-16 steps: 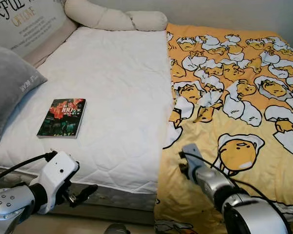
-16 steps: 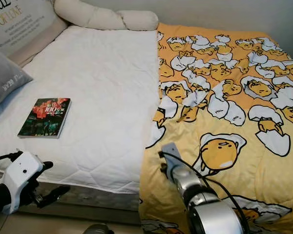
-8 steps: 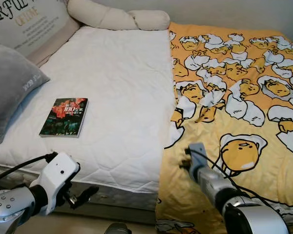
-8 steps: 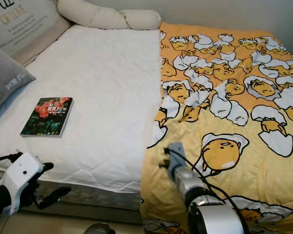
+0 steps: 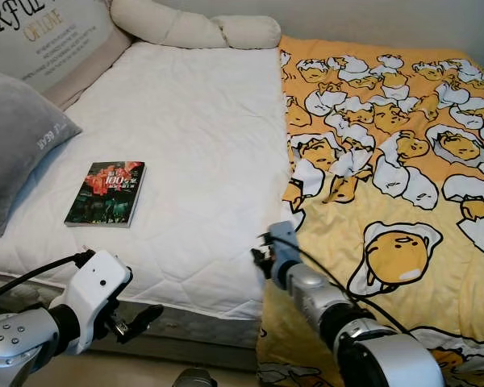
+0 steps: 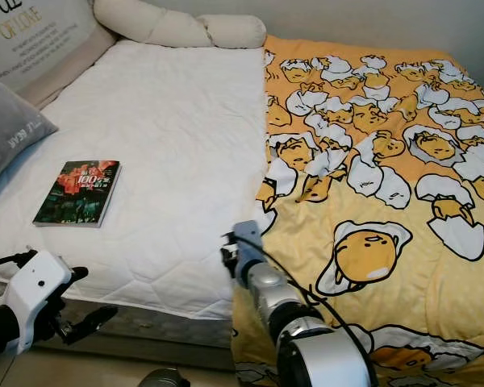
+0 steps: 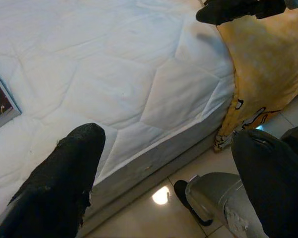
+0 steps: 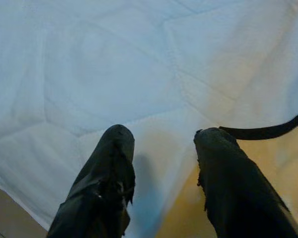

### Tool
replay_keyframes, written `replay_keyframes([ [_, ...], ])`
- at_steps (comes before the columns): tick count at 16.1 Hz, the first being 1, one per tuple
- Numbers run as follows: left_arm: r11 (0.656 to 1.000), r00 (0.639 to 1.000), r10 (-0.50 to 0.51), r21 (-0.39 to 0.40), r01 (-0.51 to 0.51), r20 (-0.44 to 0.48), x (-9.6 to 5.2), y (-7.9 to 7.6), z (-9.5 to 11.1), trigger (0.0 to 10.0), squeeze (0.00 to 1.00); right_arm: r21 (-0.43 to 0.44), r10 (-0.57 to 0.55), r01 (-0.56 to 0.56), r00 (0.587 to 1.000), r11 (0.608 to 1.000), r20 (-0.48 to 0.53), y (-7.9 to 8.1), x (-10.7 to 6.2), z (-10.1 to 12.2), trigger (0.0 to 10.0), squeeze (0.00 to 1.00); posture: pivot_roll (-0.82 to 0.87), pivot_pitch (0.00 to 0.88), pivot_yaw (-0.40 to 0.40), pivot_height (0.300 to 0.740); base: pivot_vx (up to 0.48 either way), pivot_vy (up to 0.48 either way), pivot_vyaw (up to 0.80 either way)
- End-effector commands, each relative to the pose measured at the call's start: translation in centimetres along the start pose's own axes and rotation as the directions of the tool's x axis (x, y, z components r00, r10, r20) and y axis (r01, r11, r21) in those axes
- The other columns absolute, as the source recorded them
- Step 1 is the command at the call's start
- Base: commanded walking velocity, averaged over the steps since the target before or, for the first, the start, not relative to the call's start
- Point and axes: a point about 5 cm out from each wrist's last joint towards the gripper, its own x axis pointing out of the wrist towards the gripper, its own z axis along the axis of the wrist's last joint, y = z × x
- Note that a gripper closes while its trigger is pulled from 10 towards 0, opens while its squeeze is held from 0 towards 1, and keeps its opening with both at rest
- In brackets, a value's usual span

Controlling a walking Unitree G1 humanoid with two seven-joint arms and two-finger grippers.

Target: Clean up the room

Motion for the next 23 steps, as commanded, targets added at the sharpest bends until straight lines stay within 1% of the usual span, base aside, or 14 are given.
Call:
replay_keyframes([
  [1, 1.0, 1.0, 0.013, 0.007, -0.013, 0.009, -0.4, 0.0, 0.3, 10.0, 0.08, -0.047, -0.026, 0.025, 1.0, 0.999, -0.008, -0.1, 0.0, -0.1, 10.0, 1.0, 0.45, 0.033, -0.015, 0.74, 0.0, 0.0, 0.0],
  [4, 1.0, 1.0, 0.012, 0.002, -0.012, 0.003, -0.5, -0.2, 0.1, 10.0, 0.08, -0.11, -0.055, 0.054, 0.998, 0.993, -0.005, 0.0, 0.0, 0.0, 10.0, 1.0, 0.45, 0.042, -0.019, 0.74, 0.0, 0.0, 0.0],
  [5, 1.0, 1.0, 0.012, 0.001, -0.012, 0.0, -0.5, -0.3, 0.0, 10.0, 0.07, -0.151, -0.073, 0.072, 0.997, 0.986, -0.005, -0.1, 0.0, 0.0, 10.0, 1.0, 0.45, 0.045, -0.021, 0.74, 0.0, 0.0, 0.0],
  [6, 1.0, 1.0, 0.012, -0.001, -0.012, -0.001, -0.5, -0.3, 0.0, 10.0, 0.08, -0.163, -0.081, 0.078, 0.997, 0.984, -0.013, -0.1, 0.0, -0.1, 10.0, 1.0, 0.45, 0.045, -0.023, 0.74, 0.0, 0.0, 0.0],
  [9, 1.0, 1.0, 0.013, -0.004, -0.013, 0.0, -0.5, -0.4, 0.0, 10.0, 0.08, -0.143, -0.088, 0.084, 0.996, 0.986, -0.025, 0.0, 0.0, -0.5, 10.0, 1.0, 0.45, 0.042, -0.026, 0.74, 0.0, 0.0, 0.0],
  [11, 1.0, 1.0, 0.009, -0.006, -0.009, 0.002, -0.4, -0.6, 0.0, 10.0, 0.08, -0.153, -0.118, 0.11, 0.992, 0.982, -0.047, 0.1, -0.1, -1.2, 10.0, 1.0, 0.44, 0.037, -0.027, 0.74, 0.0, 0.0, 0.0],
  [12, 1.0, 1.0, 0.005, -0.007, -0.005, 0.004, -0.4, -0.6, -0.1, 10.0, 0.08, -0.167, -0.147, 0.134, 0.987, 0.977, -0.069, -0.1, -0.2, -1.8, 10.0, 0.0, 0.44, 0.035, -0.024, 0.74, 0.0, 0.0, 0.0],
  [13, 1.0, 1.0, -0.006, -0.013, 0.006, 0.004, -0.4, -0.7, -0.1, 10.0, 0.08, -0.201, -0.183, 0.16, 0.977, 0.966, -0.105, -0.2, -0.5, -2.9, 10.0, 0.0, 0.44, 0.034, -0.021, 0.74, 0.0, 0.0, 0.0],
  [15, 0.999, 0.999, -0.038, -0.026, 0.038, 0.012, -0.4, -1.0, 0.1, 10.0, 0.08, -0.212, -0.201, 0.167, 0.968, 0.963, -0.15, -0.3, -0.8, -4.0, 10.0, 0.0, 0.44, 0.033, -0.018, 0.74, 0.0, 0.0, 0.0],
  [17, 0.996, 0.997, -0.074, -0.039, 0.075, 0.024, -0.4, -1.4, 0.2, 10.0, 0.08, -0.184, -0.202, 0.168, 0.962, 0.969, -0.184, -0.6, -1.0, -4.8, 10.0, 0.0, 0.44, 0.029, -0.019, 0.74, 0.0, 0.0, 0.0],
  [18, 0.996, 0.997, -0.078, -0.037, 0.079, 0.024, -0.4, -1.5, 0.2, 10.0, 0.07, -0.169, -0.2, 0.169, 0.961, 0.971, -0.192, -0.7, -1.1, -5.1, 1.9, 0.0, 0.44, 0.026, -0.019, 0.74, 0.0, 0.0, 0.0],
  [19, 0.996, 0.997, -0.079, -0.037, 0.08, 0.022, -0.4, -1.5, 0.2, 10.0, 0.07, -0.156, -0.201, 0.172, 0.96, 0.973, -0.196, -0.9, -1.2, -5.2, 0.0, 0.0, 0.44, 0.025, -0.02, 0.74, 0.0, 0.0, 0.0],
  [20, 0.996, 0.997, -0.08, -0.035, 0.08, 0.02, -0.4, -1.5, 0.2, 10.0, 0.07, -0.135, -0.2, 0.175, 0.959, 0.975, -0.199, -1.2, -1.3, -5.4, 0.0, 0.0, 0.44, 0.021, -0.022, 0.74, 0.0, 0.0, 0.0],
  [23, 0.996, 0.997, -0.078, -0.034, 0.079, 0.019, -0.3, -1.4, 0.2, 10.0, 0.07, -0.118, -0.187, 0.167, 0.963, 0.979, -0.192, -1.3, -1.3, -5.3, 0.0, 0.0, 0.44, 0.016, -0.023, 0.74, 0.0, 0.0, 0.0],
])
